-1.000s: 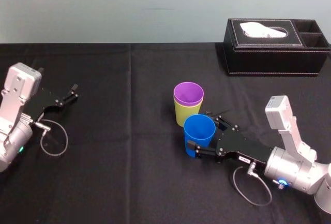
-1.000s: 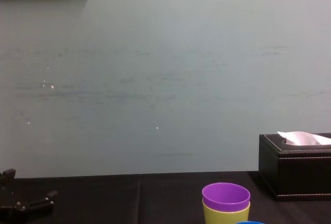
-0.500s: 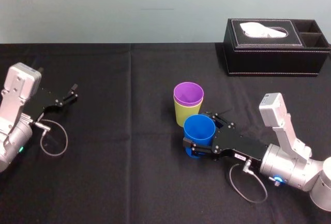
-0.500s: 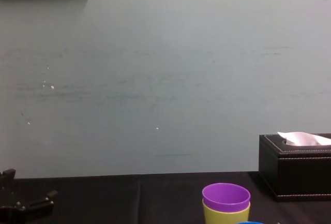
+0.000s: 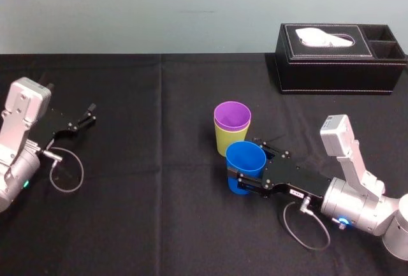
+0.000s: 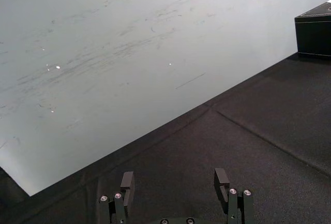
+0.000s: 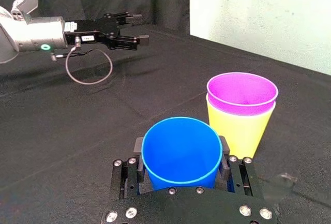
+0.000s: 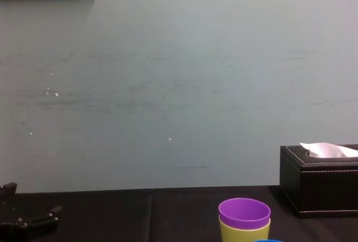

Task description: Stack the three plastic cups sequentially using one hand.

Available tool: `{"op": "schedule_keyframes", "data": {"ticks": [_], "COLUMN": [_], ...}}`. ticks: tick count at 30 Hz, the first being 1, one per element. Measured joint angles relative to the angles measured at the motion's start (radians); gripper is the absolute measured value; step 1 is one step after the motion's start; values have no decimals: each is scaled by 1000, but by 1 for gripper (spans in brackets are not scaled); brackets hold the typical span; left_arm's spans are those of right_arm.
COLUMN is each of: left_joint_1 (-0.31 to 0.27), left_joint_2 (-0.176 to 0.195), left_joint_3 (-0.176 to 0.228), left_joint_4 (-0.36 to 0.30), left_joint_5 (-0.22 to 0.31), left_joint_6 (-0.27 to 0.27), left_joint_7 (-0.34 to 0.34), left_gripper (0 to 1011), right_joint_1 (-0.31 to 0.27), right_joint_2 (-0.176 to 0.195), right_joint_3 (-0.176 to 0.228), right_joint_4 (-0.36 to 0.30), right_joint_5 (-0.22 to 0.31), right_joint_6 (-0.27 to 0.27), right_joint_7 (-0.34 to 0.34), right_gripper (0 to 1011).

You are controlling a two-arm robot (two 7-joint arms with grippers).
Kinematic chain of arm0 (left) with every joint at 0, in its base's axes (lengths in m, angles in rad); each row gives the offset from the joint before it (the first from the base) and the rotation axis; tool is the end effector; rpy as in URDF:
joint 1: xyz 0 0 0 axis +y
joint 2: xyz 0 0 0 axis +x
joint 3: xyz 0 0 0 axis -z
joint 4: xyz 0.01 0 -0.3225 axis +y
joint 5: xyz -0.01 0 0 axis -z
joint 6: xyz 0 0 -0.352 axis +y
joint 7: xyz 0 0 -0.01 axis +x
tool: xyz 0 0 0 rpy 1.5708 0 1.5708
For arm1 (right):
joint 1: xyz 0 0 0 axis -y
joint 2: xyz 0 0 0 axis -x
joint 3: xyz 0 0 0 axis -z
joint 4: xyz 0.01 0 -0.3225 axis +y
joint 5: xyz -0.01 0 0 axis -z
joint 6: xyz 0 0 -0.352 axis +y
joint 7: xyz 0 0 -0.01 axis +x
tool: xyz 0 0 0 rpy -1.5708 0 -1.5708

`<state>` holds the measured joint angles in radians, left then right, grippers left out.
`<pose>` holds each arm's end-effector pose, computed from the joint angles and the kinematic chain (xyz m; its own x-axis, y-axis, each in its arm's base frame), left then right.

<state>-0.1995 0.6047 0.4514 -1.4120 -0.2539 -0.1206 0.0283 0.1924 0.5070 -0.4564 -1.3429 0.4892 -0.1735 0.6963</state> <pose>0.4042 0.0897 -0.3368 0.2923 0.8803 0.3737 -0.9552 0.2874 0.0702 0.4017 -0.0620 -0.3674 0.8340 -0.5516 0.0099 0.5503 0.8304 -0.0868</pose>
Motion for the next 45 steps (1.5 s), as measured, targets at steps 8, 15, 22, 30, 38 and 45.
{"op": "schedule_keyframes", "data": {"ticks": [8, 15, 22, 30, 38, 45], "left_joint_1": [0, 0, 0, 0, 0, 0], "left_joint_2": [0, 0, 0, 0, 0, 0], "left_joint_3": [0, 0, 0, 0, 0, 0], "left_joint_4": [0, 0, 0, 0, 0, 0], "left_joint_5": [0, 0, 0, 0, 0, 0], "left_joint_6": [0, 0, 0, 0, 0, 0], "left_joint_7": [0, 0, 0, 0, 0, 0], "left_gripper": [1011, 1011, 1011, 1011, 1011, 1011], "right_joint_1": [-14, -19, 30, 150, 252, 296], "right_joint_2": [22, 70, 102, 88, 45, 17], "right_joint_3": [13, 37, 49, 29, -15, -42], "right_joint_4": [-55, -156, -207, -164, -84, -27], "right_joint_5": [-4, 34, 81, 103, 75, 64], "right_joint_6": [15, 98, 150, 199, 197, 191], "right_joint_7": [-23, -26, -2, 9, 0, -2], "right_gripper": [750, 731, 730, 730, 731, 731]}}
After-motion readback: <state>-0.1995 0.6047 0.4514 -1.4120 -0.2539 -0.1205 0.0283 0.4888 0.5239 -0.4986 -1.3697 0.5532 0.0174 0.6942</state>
